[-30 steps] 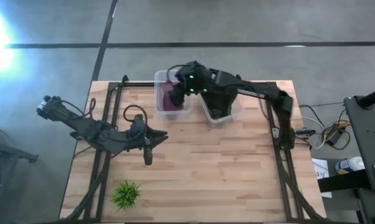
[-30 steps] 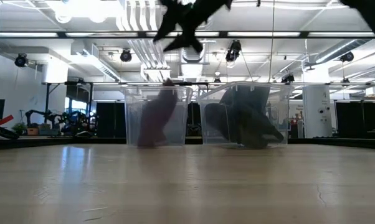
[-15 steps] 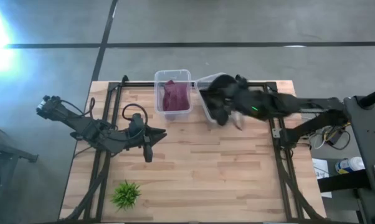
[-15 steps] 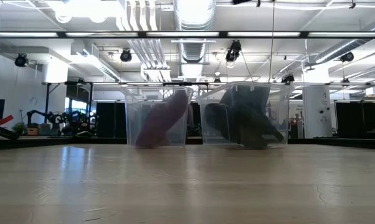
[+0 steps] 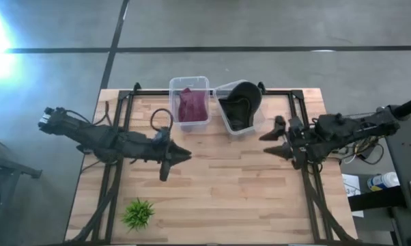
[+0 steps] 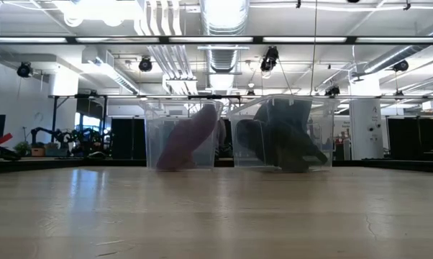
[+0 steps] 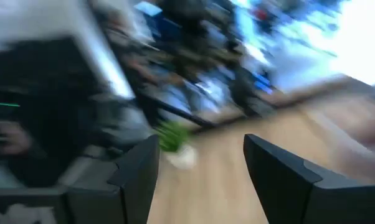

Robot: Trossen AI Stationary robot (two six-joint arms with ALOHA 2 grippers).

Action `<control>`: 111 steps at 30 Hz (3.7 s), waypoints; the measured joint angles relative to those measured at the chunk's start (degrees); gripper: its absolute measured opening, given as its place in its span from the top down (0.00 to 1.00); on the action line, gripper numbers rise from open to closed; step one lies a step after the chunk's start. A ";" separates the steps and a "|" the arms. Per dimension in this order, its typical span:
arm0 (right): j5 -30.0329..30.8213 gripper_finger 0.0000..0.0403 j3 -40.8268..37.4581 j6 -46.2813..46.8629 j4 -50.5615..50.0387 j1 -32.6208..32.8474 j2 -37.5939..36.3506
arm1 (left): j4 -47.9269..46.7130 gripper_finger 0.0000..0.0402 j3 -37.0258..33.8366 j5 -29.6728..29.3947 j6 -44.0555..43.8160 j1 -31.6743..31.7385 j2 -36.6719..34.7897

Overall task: Pick and place caps into container
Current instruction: Return to Home Position

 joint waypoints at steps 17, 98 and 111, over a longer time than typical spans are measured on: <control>-7.24 0.43 -35.71 0.94 44.38 -1.27 -9.32 | 48.65 0.83 -30.72 16.47 6.12 3.16 -3.06; -4.35 0.43 -45.98 3.29 12.64 -1.30 -12.71 | 18.37 0.83 -64.63 17.04 26.78 21.06 -63.85; -4.37 0.43 -45.98 3.29 12.64 -1.30 -12.71 | 19.31 0.83 -64.70 16.80 26.78 21.04 -63.67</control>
